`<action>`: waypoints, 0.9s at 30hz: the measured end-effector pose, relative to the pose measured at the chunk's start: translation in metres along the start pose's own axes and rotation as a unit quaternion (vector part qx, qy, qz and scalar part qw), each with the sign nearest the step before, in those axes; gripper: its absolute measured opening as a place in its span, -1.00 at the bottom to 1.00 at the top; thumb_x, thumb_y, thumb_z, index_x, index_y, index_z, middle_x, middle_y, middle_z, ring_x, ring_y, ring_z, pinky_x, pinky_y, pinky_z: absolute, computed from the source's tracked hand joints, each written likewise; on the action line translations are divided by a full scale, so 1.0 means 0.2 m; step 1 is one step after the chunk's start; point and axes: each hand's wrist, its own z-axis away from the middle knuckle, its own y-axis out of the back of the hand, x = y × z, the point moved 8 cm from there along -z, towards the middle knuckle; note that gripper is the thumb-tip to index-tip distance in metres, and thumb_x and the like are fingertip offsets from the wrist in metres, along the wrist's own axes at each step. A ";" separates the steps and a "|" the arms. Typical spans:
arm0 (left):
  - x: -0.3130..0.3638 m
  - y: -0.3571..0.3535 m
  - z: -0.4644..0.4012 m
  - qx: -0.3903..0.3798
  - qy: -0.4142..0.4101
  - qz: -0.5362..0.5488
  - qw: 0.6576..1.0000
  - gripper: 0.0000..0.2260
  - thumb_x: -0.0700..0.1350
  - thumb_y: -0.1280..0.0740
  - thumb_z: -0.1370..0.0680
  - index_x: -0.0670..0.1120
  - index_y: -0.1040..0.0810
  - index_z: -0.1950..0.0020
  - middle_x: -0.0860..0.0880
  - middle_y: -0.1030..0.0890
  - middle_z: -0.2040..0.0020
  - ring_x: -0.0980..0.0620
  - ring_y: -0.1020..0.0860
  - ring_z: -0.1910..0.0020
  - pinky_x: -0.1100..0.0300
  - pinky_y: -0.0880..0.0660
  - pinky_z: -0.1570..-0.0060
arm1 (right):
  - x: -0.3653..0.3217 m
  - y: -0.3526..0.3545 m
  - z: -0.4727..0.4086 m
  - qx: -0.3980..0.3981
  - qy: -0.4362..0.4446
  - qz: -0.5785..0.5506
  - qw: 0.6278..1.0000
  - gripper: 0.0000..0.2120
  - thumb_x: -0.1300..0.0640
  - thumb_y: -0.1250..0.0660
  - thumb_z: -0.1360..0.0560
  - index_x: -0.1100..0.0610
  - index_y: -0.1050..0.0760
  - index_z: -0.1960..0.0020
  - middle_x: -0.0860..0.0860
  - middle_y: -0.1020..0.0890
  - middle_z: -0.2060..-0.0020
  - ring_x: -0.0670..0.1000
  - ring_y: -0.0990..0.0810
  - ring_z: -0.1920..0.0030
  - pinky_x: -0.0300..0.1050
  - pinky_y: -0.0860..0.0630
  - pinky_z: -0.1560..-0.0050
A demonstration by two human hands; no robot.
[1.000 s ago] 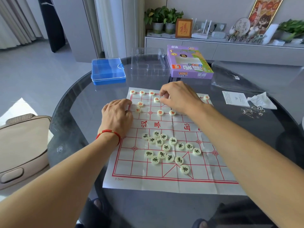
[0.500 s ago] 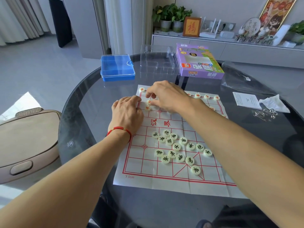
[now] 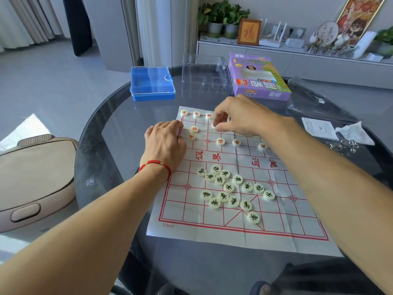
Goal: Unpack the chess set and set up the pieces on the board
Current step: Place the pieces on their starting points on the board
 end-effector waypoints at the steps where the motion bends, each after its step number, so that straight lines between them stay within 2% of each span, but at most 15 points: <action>1: 0.00 0.00 0.00 -0.001 -0.001 0.000 1.000 -0.66 -0.21 -0.16 -0.60 -0.02 -0.53 -0.33 -0.03 -0.55 -0.36 -0.09 -0.45 -0.34 -0.06 -0.19 -0.45 | 0.03 0.00 0.02 -0.001 -0.008 0.002 1.000 -0.94 0.09 -0.50 -0.50 -0.01 -0.70 0.03 -0.10 -0.68 0.16 -0.04 -0.65 0.08 -0.02 -0.60 0.02; 5: 0.00 -0.01 0.00 -0.003 0.000 -0.003 1.000 -0.66 -0.20 -0.16 -0.61 -0.01 -0.54 -0.33 -0.03 -0.54 -0.37 -0.08 -0.44 -0.35 -0.06 -0.19 -0.45 | 0.08 -0.01 0.08 -0.007 -0.021 -0.017 1.000 -0.95 0.03 -0.52 -0.49 -0.03 -0.69 0.05 -0.10 -0.68 0.17 -0.06 -0.65 0.09 -0.10 -0.54 0.11; 10: 0.00 -0.01 0.00 -0.004 0.001 -0.003 1.000 -0.68 -0.19 -0.16 -0.61 -0.01 -0.54 -0.31 -0.01 -0.55 -0.35 -0.08 -0.46 -0.33 -0.06 -0.22 -0.44 | 0.00 -0.11 0.10 -0.019 0.004 0.022 1.000 -0.80 -0.11 -0.51 -0.46 -0.03 -0.65 0.02 -0.12 -0.66 0.13 -0.03 -0.61 0.08 -0.07 -0.52 0.10; 15: 0.00 0.00 0.00 -0.001 0.001 -0.004 1.000 -0.68 -0.18 -0.17 -0.61 -0.02 -0.55 -0.30 -0.02 -0.55 -0.35 -0.07 -0.45 -0.33 -0.05 -0.21 -0.44 | 0.00 -0.08 0.07 -0.010 0.022 0.013 1.000 -0.88 0.06 -0.48 -0.50 -0.01 -0.67 -0.03 -0.13 -0.63 0.11 -0.06 -0.58 0.09 -0.04 -0.56 0.04; 17: 0.00 -0.01 0.00 0.000 0.000 -0.005 1.000 -0.68 -0.17 -0.17 -0.61 -0.01 -0.55 -0.31 -0.01 -0.54 -0.36 -0.07 -0.45 -0.33 -0.05 -0.22 -0.44 | 0.07 0.00 0.03 0.034 0.007 -0.019 0.999 -0.83 0.12 -0.49 -0.49 0.02 -0.67 -0.09 -0.14 -0.63 0.14 -0.09 -0.58 0.11 -0.05 -0.58 0.03; 20: 0.00 0.00 0.00 0.002 -0.001 -0.002 1.000 -0.68 -0.18 -0.19 -0.59 -0.03 -0.56 -0.30 -0.02 -0.55 -0.36 -0.07 -0.45 -0.34 -0.04 -0.22 -0.45 | 0.18 0.08 -0.06 0.092 -0.020 -0.057 0.994 -0.77 0.26 -0.46 -0.49 0.07 -0.66 -0.12 -0.03 -0.65 0.10 -0.03 -0.61 0.08 -0.01 -0.62 -0.05; 23: 0.00 0.00 0.00 0.004 -0.002 0.000 1.000 -0.67 -0.20 -0.20 -0.57 -0.04 -0.56 -0.30 -0.03 -0.56 -0.35 -0.07 -0.44 -0.35 -0.02 -0.20 -0.45 | 0.19 0.04 -0.15 0.069 -0.008 -0.047 0.996 -0.72 0.33 -0.43 -0.49 0.10 -0.65 -0.15 0.01 -0.66 0.05 -0.03 -0.61 0.07 -0.04 -0.62 -0.07; 27: -0.01 0.01 0.00 0.003 0.005 0.003 1.000 -0.67 -0.19 -0.20 -0.58 -0.03 -0.55 -0.31 -0.01 -0.54 -0.36 -0.06 -0.43 -0.36 -0.03 -0.20 -0.46 | 0.17 -0.03 -0.23 0.026 0.003 -0.025 0.999 -0.69 0.32 -0.47 -0.50 0.08 -0.62 -0.20 -0.01 -0.66 0.03 -0.04 -0.63 0.02 -0.03 -0.63 -0.10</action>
